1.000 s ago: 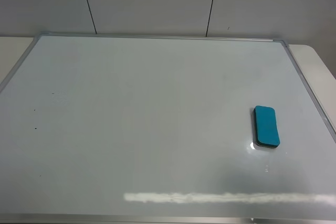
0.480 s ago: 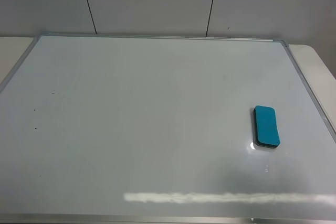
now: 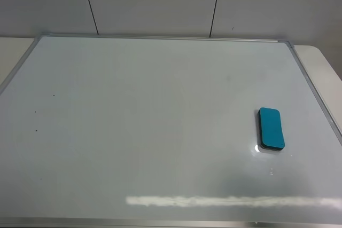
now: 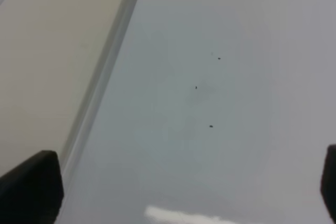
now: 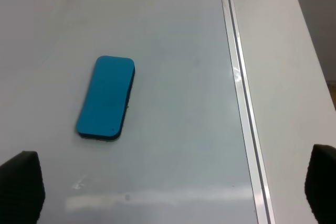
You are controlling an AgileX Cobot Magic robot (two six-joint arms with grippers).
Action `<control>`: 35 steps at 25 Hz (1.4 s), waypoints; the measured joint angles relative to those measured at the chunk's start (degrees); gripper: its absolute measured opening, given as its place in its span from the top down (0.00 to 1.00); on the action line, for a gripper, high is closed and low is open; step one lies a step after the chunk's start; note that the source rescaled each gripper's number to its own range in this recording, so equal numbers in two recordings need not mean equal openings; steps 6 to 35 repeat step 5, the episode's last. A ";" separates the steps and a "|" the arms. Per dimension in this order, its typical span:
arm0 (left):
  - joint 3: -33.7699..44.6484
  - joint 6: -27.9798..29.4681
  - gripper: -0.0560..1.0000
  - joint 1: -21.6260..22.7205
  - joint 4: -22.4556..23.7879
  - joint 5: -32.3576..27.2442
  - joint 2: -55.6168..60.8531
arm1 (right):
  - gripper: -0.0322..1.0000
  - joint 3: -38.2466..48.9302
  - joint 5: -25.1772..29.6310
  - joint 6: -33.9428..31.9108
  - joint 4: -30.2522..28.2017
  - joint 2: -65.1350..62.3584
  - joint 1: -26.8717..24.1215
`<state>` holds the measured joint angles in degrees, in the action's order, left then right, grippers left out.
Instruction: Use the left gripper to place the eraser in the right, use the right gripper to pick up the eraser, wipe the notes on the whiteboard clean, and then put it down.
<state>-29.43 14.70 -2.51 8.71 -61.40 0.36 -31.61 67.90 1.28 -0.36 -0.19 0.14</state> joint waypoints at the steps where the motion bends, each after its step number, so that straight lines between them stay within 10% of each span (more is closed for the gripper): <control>1: 0.00 0.00 0.00 0.00 0.00 0.00 0.00 | 0.00 0.00 0.00 0.00 0.00 0.00 0.00; 35: 0.00 0.00 0.00 0.00 0.00 0.00 0.00 | 0.00 0.00 0.00 0.00 0.00 0.00 0.00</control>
